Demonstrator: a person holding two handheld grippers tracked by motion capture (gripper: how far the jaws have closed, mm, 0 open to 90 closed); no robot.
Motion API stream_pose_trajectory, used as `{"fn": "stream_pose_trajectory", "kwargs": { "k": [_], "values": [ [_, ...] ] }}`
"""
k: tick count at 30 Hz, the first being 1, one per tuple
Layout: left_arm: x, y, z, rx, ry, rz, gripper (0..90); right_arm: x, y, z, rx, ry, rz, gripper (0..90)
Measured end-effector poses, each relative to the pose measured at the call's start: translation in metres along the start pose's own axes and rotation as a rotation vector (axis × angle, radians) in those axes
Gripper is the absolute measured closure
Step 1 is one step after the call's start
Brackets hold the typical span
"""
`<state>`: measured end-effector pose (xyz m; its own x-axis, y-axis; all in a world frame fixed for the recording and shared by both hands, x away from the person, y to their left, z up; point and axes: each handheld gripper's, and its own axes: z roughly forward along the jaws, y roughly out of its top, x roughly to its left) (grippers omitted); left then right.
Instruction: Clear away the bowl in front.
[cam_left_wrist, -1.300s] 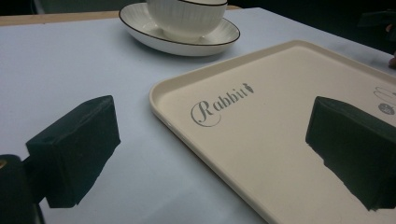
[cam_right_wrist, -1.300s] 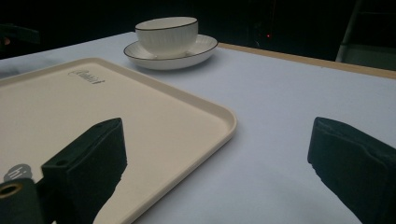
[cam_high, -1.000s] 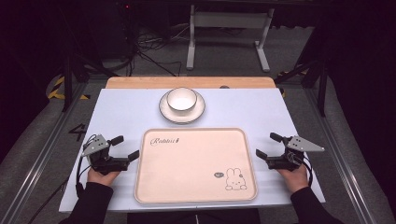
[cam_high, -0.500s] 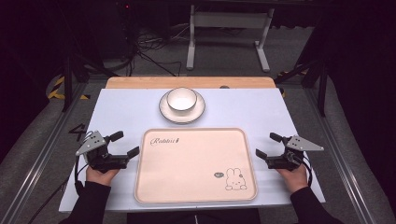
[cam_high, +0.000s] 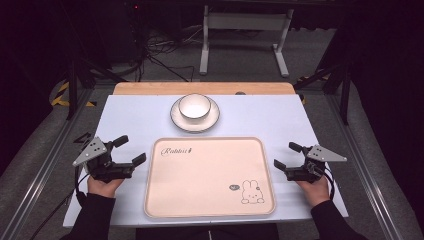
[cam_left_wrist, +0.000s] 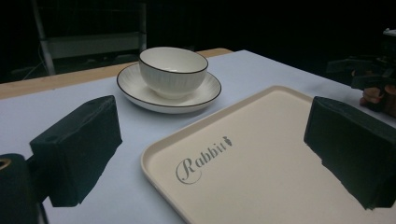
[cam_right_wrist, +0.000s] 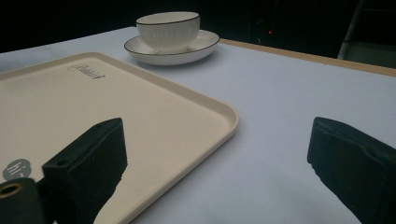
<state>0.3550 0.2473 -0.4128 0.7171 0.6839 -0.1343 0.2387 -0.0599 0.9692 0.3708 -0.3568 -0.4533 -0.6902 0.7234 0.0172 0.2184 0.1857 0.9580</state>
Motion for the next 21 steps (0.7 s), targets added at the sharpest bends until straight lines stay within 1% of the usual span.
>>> {"fn": "stream_pose_trajectory", "kwargs": {
  "k": [3, 6, 7, 10, 12, 14, 16, 18, 19, 21],
  "values": [
    [-0.002, 0.005, 0.000, -0.001, -0.010, 0.015, 4.6, 0.000, 0.000, 0.000, 0.000, 0.001, 0.000, 5.4],
    [-0.002, 0.007, 0.001, -0.018, -0.005, 0.026, 3.0, 0.000, 0.000, 0.000, 0.001, -0.001, 0.000, 5.4],
    [-0.002, 0.008, 0.002, -0.014, -0.007, 0.027, 2.8, 0.000, 0.000, 0.000, 0.001, -0.001, 0.000, 5.4],
    [-0.002, 0.011, 0.002, -0.010, -0.005, 0.025, 2.8, 0.000, 0.000, 0.000, 0.001, -0.001, 0.000, 5.5],
    [-0.003, 0.014, 0.002, -0.011, -0.016, 0.015, 2.8, 0.000, 0.000, 0.000, -0.001, 0.001, 0.001, 5.5],
    [-0.004, 0.017, 0.002, 0.004, -0.017, 0.017, 2.8, 0.000, 0.000, 0.000, -0.001, 0.001, 0.002, 5.6],
    [-0.002, 0.018, 0.002, 0.001, -0.013, 0.017, 2.9, 0.000, 0.000, 0.000, 0.001, 0.000, 0.002, 5.6],
    [0.000, 0.018, 0.002, -0.001, -0.011, 0.000, 3.1, 0.000, 0.000, 0.000, 0.001, 0.000, 0.002, 5.7],
    [0.001, 0.018, 0.001, -0.009, -0.012, -0.005, 3.1, 0.000, 0.000, 0.000, 0.001, 0.000, 0.002, 5.7],
    [0.001, 0.021, 0.001, -0.011, -0.011, 0.003, 3.1, 0.000, 0.000, 0.000, 0.002, -0.001, 0.002, 5.8]
  ]
}}
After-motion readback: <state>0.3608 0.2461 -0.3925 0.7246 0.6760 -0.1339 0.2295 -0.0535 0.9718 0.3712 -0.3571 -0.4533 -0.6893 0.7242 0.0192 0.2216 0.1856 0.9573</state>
